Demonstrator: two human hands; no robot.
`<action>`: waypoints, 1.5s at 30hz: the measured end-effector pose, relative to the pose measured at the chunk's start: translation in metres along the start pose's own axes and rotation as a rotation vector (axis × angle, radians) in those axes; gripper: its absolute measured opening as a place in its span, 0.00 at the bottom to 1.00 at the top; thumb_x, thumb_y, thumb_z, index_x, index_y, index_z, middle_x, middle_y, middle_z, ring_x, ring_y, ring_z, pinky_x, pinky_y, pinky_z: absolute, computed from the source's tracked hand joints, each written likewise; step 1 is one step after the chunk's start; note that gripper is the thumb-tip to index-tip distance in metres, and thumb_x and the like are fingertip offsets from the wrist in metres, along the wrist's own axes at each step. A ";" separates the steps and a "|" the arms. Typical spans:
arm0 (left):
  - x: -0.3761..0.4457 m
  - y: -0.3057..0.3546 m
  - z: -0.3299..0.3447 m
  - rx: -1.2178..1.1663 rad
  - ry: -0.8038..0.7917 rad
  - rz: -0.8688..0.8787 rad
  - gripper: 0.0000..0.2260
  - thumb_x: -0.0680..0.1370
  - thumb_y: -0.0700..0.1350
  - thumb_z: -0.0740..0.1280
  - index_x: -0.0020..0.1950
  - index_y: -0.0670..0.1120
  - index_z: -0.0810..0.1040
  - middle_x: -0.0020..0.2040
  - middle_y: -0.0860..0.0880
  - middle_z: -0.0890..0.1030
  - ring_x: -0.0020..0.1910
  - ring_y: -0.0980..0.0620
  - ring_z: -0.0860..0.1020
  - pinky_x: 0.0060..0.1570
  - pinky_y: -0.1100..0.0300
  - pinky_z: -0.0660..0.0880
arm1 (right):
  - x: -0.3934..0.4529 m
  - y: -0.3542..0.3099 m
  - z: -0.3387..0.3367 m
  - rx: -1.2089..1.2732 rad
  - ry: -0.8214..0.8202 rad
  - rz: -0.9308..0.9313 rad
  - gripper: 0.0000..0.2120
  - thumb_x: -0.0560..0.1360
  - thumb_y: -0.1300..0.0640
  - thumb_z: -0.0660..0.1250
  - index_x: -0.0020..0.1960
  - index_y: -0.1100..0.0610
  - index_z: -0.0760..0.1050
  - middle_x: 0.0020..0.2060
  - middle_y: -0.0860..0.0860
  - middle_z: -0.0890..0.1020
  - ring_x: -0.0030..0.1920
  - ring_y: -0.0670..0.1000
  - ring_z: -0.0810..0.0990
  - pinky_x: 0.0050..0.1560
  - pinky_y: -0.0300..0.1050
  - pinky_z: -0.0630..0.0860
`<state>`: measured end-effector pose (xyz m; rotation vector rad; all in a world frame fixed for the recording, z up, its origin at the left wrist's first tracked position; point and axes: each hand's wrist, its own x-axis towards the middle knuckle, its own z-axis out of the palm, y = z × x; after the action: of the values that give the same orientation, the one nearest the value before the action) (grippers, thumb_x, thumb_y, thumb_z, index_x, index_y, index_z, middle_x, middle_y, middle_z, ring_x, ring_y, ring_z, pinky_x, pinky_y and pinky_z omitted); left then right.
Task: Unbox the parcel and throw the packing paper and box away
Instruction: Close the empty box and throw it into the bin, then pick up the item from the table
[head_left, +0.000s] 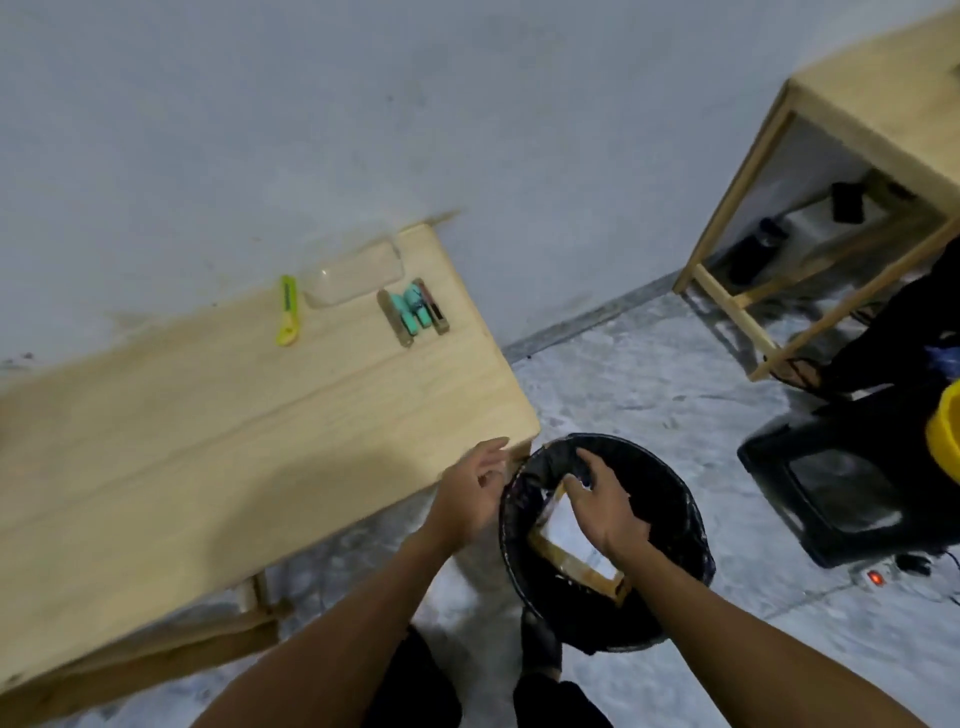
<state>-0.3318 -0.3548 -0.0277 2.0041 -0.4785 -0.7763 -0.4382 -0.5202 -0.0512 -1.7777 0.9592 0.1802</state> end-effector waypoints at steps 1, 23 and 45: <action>-0.001 0.000 -0.014 0.009 0.081 0.016 0.16 0.81 0.39 0.62 0.68 0.48 0.73 0.60 0.47 0.80 0.59 0.52 0.79 0.57 0.62 0.75 | 0.004 -0.016 0.006 -0.027 -0.012 -0.052 0.24 0.80 0.51 0.61 0.75 0.54 0.63 0.72 0.54 0.68 0.70 0.57 0.69 0.68 0.55 0.68; 0.085 -0.149 -0.288 0.613 0.555 -0.399 0.32 0.80 0.62 0.54 0.80 0.48 0.51 0.81 0.48 0.49 0.79 0.46 0.45 0.76 0.43 0.40 | 0.164 -0.258 0.161 -0.641 0.175 -0.322 0.41 0.72 0.35 0.64 0.77 0.48 0.51 0.77 0.58 0.56 0.75 0.61 0.55 0.71 0.62 0.58; 0.093 -0.144 -0.294 0.774 0.615 -0.345 0.32 0.79 0.62 0.51 0.77 0.46 0.58 0.79 0.46 0.59 0.79 0.43 0.53 0.75 0.38 0.49 | 0.164 -0.243 0.157 -0.936 0.079 -0.649 0.17 0.69 0.47 0.71 0.54 0.53 0.74 0.64 0.58 0.68 0.54 0.59 0.74 0.50 0.54 0.78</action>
<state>-0.0584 -0.1561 -0.0666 2.9435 -0.0517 -0.1094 -0.1151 -0.4429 -0.0299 -2.8771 0.2795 0.1489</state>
